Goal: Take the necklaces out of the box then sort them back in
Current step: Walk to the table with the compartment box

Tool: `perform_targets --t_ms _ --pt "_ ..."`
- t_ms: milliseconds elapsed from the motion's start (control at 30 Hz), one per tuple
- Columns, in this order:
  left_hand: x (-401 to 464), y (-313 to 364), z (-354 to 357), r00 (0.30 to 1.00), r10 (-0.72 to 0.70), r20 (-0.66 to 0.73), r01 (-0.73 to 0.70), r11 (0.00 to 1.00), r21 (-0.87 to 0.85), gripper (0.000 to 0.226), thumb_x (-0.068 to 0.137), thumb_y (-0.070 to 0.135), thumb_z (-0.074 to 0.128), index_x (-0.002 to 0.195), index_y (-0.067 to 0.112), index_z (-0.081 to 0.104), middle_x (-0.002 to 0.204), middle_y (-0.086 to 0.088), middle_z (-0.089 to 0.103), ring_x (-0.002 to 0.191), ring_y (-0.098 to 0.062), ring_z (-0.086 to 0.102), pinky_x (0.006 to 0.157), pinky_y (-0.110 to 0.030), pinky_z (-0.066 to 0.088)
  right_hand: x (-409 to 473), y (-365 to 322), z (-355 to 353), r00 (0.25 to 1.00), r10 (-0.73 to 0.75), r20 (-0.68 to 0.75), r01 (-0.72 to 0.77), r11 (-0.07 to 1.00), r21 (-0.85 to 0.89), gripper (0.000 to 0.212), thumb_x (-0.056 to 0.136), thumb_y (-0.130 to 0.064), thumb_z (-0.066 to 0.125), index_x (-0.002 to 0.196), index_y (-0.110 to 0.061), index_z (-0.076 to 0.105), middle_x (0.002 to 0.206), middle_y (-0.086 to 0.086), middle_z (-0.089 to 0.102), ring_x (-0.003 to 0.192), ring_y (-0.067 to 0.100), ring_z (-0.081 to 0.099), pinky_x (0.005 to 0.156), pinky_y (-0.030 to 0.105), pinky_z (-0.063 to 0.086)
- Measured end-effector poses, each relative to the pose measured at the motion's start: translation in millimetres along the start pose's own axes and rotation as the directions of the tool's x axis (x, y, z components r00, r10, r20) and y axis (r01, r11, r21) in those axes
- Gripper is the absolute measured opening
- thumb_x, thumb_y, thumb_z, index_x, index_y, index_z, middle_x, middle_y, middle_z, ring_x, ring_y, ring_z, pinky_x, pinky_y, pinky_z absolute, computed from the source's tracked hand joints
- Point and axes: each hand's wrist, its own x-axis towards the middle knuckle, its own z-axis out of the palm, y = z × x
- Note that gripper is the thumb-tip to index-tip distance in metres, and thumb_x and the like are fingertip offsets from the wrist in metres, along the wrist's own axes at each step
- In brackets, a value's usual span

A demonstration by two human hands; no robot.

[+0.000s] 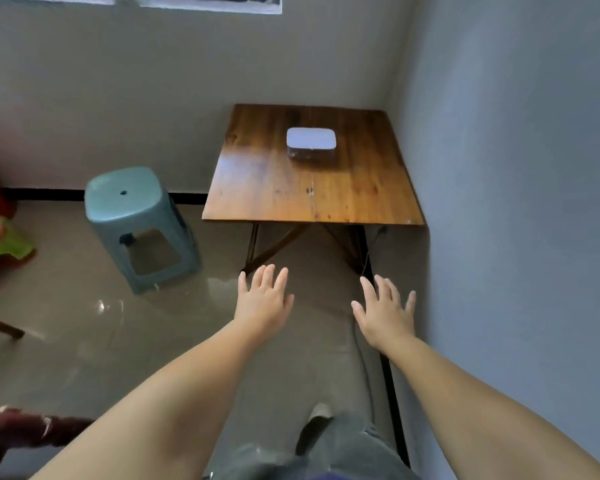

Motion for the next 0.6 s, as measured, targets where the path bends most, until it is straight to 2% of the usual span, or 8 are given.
perform_targets --t_ms 67,200,300,467,600 --pt "41 1 -5 1.000 -0.021 -0.002 0.021 0.999 -0.049 0.058 0.098 0.045 0.025 0.148 0.022 0.009 0.157 -0.008 0.014 0.145 -0.023 0.005 0.115 -0.052 0.000 51 6 -15 1.000 -0.005 0.007 0.005 1.000 -0.025 0.055 0.099 -0.044 0.023 0.149 -0.025 0.011 0.159 0.007 0.010 0.147 0.023 0.002 0.113 0.060 -0.002" --pt "112 -7 -10 0.999 0.019 0.047 -0.017 0.999 -0.040 0.059 0.098 0.045 0.026 0.149 0.021 0.008 0.158 -0.007 0.013 0.146 -0.023 0.004 0.116 -0.048 0.000 133 0 -34 0.999 -0.030 0.030 0.031 0.999 -0.035 0.055 0.099 -0.044 0.022 0.149 -0.025 0.010 0.159 0.007 0.010 0.147 0.023 0.002 0.113 0.059 -0.001" --pt "182 -25 -10 0.997 -0.029 0.066 0.035 0.995 -0.097 0.059 0.099 0.045 0.026 0.149 0.020 0.008 0.158 -0.008 0.013 0.146 -0.024 0.005 0.117 -0.042 0.004 199 -10 -40 0.997 -0.069 0.026 0.070 0.997 -0.031 0.055 0.099 -0.045 0.024 0.149 -0.025 0.010 0.159 0.007 0.011 0.147 0.024 0.003 0.114 0.058 0.001" --pt "313 -46 -19 0.998 0.031 0.053 -0.023 0.991 -0.133 0.060 0.099 0.046 0.029 0.149 0.020 0.010 0.158 -0.005 0.015 0.146 -0.022 0.011 0.117 -0.038 0.014 312 -22 -50 0.998 -0.049 0.026 0.047 0.997 0.057 0.057 0.099 -0.045 0.028 0.149 -0.023 0.012 0.160 0.008 0.010 0.146 0.026 0.010 0.115 0.043 0.019" --pt "414 -65 -46 0.995 0.038 0.088 -0.015 0.969 -0.247 0.060 0.098 0.045 0.032 0.148 0.020 0.012 0.158 -0.002 0.017 0.144 -0.020 0.017 0.113 -0.036 0.027 400 -43 -67 0.998 0.038 0.047 -0.045 0.986 0.164 0.057 0.098 -0.044 0.035 0.148 -0.022 0.016 0.159 0.006 0.014 0.144 0.026 0.021 0.110 0.042 0.031"
